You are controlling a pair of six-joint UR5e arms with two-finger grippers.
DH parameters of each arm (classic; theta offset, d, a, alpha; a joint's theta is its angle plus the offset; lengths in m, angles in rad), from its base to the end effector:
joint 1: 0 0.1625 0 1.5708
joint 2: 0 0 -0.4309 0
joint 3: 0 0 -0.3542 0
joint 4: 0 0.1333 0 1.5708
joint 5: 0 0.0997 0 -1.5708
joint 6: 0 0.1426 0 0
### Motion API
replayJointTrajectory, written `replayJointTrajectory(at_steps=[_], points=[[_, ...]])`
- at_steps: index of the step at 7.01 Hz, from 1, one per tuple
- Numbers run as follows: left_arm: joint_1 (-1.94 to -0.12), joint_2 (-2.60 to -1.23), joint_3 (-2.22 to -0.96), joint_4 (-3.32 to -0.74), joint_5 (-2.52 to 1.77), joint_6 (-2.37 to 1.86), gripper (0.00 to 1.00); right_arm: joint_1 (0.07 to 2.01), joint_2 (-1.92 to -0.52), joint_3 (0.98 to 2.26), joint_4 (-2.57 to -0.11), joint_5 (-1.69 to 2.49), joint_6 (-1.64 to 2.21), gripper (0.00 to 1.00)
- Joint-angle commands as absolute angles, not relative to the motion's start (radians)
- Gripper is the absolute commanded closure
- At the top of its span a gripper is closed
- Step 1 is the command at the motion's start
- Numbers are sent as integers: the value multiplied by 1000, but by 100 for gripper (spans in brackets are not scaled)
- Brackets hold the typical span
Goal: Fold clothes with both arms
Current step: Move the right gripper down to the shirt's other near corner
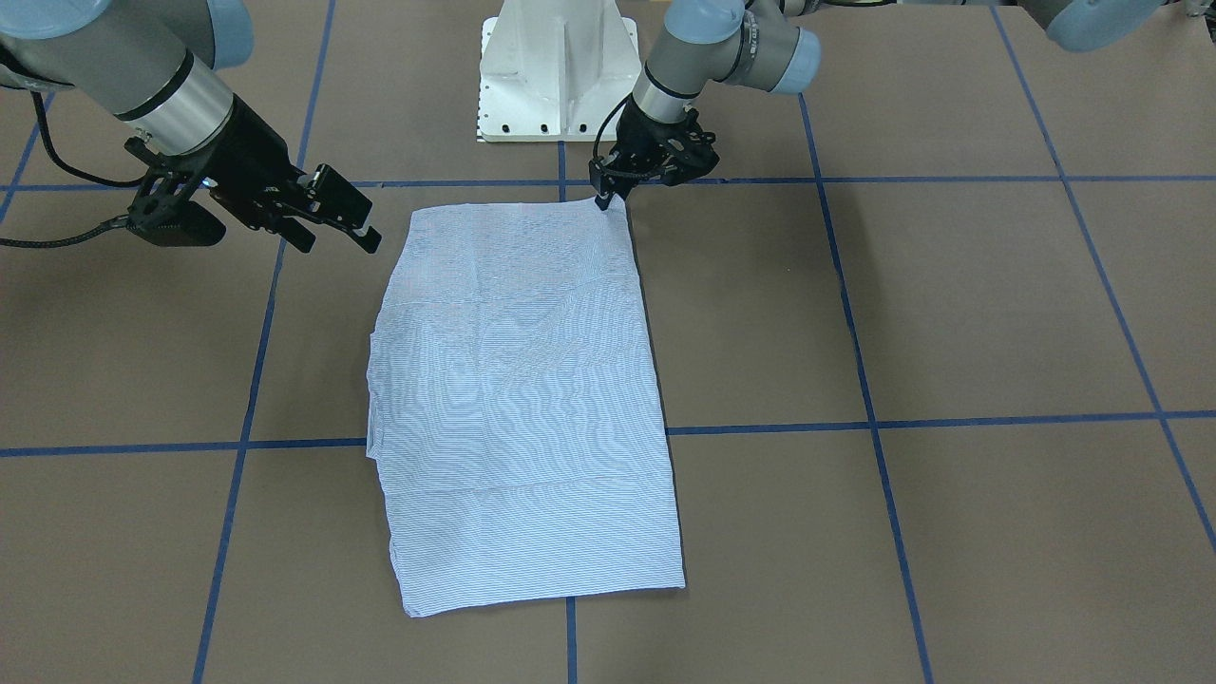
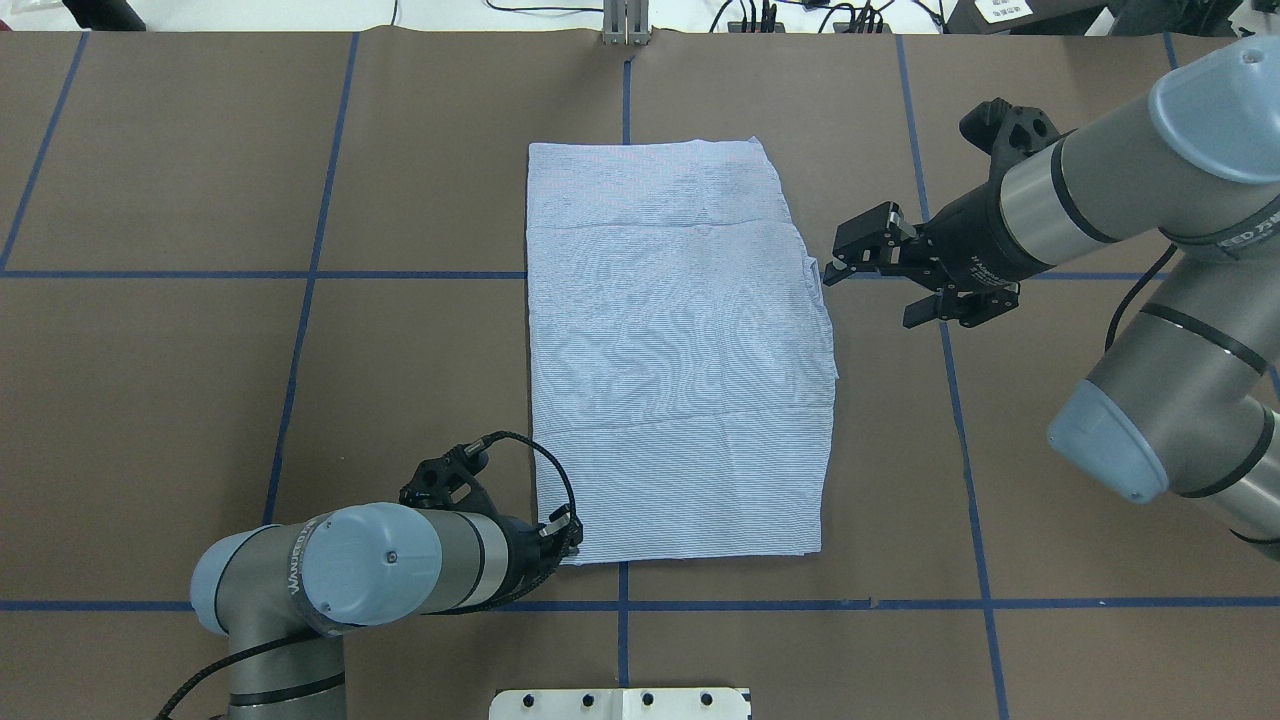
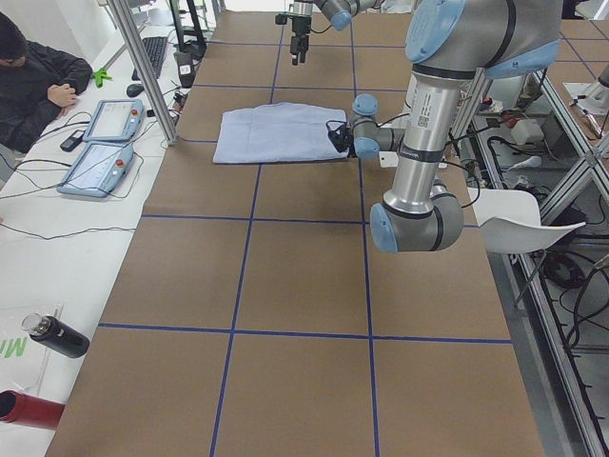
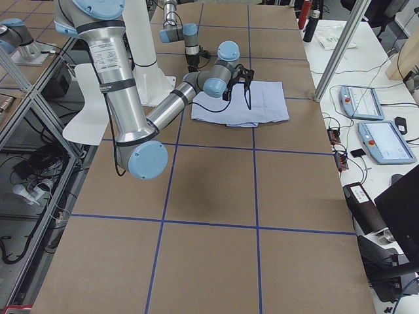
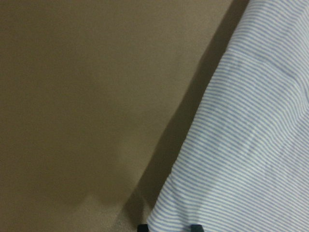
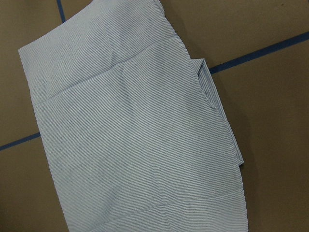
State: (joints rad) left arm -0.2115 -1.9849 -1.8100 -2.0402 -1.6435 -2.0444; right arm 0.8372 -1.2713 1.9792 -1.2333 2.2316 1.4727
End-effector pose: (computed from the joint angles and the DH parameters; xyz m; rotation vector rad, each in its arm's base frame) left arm 0.5863 -0.2516 0.3135 -0.2143 1.1213 -0.5697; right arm -0.3300 -0.4344 0.3141 -0.0809 -1.1662 0.3085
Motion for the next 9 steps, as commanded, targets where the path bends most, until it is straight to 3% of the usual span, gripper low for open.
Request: replayJointTrajectory(at_steps=[1,2,5,9], points=[[-222,-1986,-1810,-2040,-1640,-2043,80,836,-1273,1977,-1233,2224,1473,0],[-236,-1987,-1815,-2039,-1641,-2043,100,830,-1272,1976,-1235,2218,1473,0],[-261,-1993,-1864,-2005,-1646,-2045,100,770,-1278,1979,-1242,2197,1470,0],[-268,-2000,-1868,-1965,-1644,-2046,100,548,-1307,1979,-1329,2007,1494,0]])
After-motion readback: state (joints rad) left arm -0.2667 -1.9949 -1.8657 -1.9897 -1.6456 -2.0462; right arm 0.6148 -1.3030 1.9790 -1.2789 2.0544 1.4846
